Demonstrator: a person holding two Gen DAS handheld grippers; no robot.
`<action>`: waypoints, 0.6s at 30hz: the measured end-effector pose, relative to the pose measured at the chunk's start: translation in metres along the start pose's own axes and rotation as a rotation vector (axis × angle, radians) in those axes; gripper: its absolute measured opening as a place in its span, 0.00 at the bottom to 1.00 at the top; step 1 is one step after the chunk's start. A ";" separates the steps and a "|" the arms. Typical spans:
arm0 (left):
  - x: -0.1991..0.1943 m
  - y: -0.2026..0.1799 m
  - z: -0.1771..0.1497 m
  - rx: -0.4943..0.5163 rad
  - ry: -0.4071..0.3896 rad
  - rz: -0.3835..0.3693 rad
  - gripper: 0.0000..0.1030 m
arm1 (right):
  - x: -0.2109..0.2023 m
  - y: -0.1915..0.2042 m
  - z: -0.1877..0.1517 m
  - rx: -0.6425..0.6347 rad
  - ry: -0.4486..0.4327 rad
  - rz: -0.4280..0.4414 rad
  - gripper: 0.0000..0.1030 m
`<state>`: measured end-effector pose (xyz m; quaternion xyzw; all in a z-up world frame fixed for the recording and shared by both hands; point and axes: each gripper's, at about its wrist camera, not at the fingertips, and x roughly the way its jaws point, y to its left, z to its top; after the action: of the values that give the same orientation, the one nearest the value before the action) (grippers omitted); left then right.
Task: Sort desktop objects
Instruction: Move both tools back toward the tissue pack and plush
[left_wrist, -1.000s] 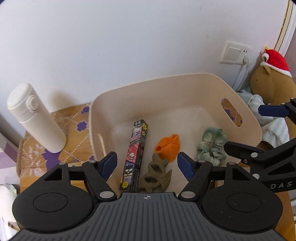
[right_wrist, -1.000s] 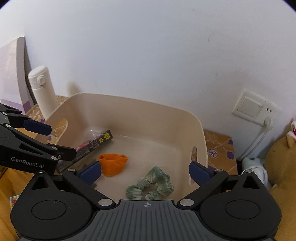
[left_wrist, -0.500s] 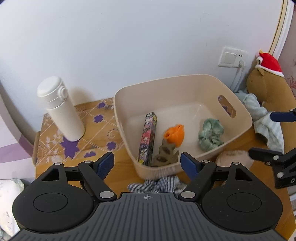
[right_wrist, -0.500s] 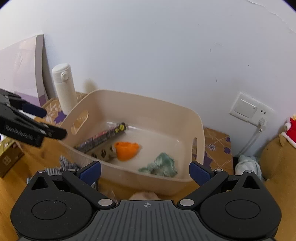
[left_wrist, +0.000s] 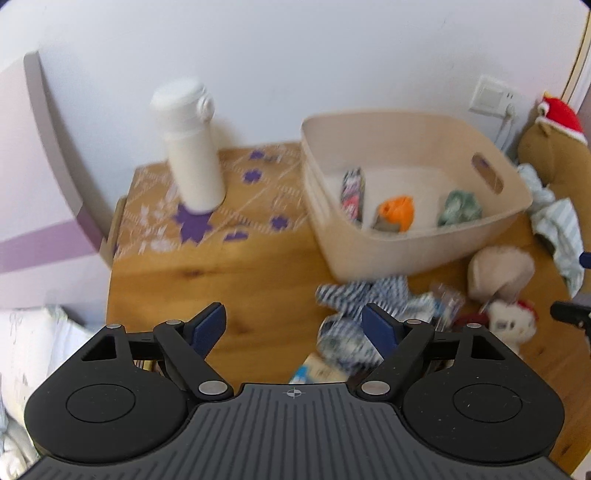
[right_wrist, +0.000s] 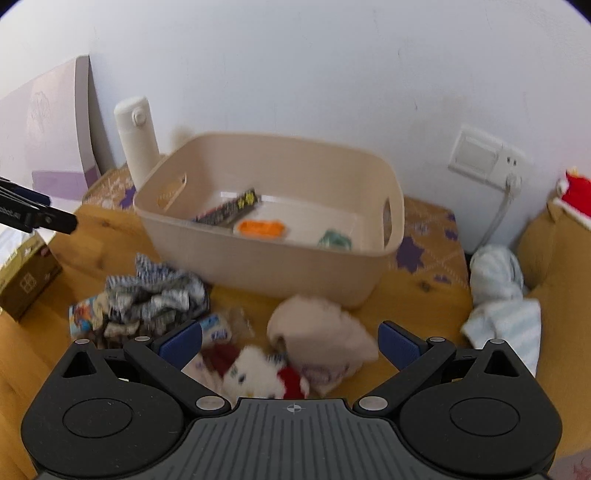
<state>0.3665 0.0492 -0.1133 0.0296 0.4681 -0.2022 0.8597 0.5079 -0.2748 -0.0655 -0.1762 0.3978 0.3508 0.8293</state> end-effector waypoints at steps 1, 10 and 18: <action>0.003 0.002 -0.006 0.004 0.011 0.003 0.80 | 0.001 0.001 -0.005 0.005 0.010 -0.002 1.00; 0.032 -0.008 -0.041 0.138 0.121 -0.025 0.80 | 0.023 0.005 -0.034 0.063 0.074 -0.041 1.00; 0.054 -0.017 -0.051 0.203 0.187 -0.044 0.80 | 0.039 0.012 -0.039 0.194 0.089 -0.106 1.00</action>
<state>0.3450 0.0283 -0.1838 0.1249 0.5239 -0.2639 0.8002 0.4952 -0.2717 -0.1209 -0.1312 0.4563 0.2584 0.8413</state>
